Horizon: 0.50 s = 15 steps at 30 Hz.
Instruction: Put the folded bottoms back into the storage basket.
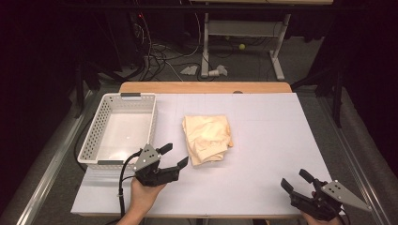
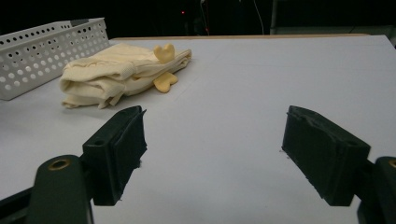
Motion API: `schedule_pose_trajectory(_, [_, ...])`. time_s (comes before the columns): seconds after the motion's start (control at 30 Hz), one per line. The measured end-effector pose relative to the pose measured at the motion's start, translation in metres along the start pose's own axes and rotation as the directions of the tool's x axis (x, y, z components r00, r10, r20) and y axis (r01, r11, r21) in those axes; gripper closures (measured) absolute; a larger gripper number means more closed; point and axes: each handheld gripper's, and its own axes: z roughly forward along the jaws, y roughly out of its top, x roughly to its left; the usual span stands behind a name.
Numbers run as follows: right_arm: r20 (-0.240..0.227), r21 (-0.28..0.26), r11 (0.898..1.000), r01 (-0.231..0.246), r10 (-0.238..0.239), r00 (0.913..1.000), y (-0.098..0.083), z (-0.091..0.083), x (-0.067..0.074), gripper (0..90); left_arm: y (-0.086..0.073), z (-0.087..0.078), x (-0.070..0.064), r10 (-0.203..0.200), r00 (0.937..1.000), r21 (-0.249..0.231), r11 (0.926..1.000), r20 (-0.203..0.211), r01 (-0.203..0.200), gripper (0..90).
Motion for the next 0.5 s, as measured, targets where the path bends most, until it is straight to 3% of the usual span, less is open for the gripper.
schedule_pose_trajectory(0.5, [0.000, -0.001, 1.000, 0.000, 0.000, 1.0000, 0.000, 0.000, 0.000, 21.9, 0.007, 0.013, 0.001, -0.017, 0.9998, 0.026, 0.9995, 0.006, 0.017, 25.2])
